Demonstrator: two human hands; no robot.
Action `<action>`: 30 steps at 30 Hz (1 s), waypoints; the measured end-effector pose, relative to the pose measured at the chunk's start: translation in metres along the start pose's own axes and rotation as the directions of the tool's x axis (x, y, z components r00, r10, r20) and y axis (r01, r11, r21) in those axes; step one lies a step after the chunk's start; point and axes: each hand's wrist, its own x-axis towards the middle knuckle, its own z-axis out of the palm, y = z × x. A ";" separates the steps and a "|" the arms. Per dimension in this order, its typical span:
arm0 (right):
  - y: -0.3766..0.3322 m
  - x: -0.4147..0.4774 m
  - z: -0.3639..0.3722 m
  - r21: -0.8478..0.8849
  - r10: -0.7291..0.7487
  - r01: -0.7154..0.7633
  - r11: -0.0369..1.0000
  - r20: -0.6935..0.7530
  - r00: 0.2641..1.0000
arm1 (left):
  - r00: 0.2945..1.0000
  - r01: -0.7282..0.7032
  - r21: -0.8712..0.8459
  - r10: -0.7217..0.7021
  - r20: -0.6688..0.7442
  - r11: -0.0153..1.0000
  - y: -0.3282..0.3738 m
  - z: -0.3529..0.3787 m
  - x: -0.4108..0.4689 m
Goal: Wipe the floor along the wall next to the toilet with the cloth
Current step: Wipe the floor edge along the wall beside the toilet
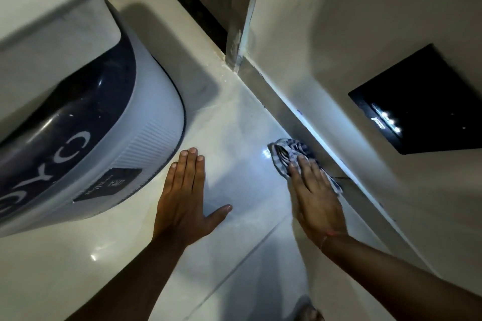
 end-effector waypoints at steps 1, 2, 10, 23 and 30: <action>-0.011 0.016 -0.002 0.005 -0.011 0.011 1.000 -0.012 1.000 | 1.000 0.006 -0.001 -0.006 0.007 1.000 0.000 0.000 0.000; -0.022 0.035 -0.003 0.017 -0.027 0.027 0.999 -0.025 0.999 | 1.000 0.012 -0.004 -0.012 0.014 1.000 -0.001 -0.001 0.001; -0.110 0.171 -0.030 -0.013 -0.117 0.117 0.993 -0.168 0.979 | 1.000 -0.003 0.015 0.003 0.020 1.000 0.002 0.001 0.003; 0.046 -0.034 -0.006 -0.066 -0.149 0.142 0.988 -0.119 0.982 | 0.999 0.001 0.002 -0.002 0.038 1.000 0.020 -0.006 -0.018; 0.022 -0.034 -0.037 0.013 0.015 -0.014 1.000 -0.029 0.999 | 0.991 -0.120 -0.086 0.124 0.048 0.989 0.052 -0.047 -0.060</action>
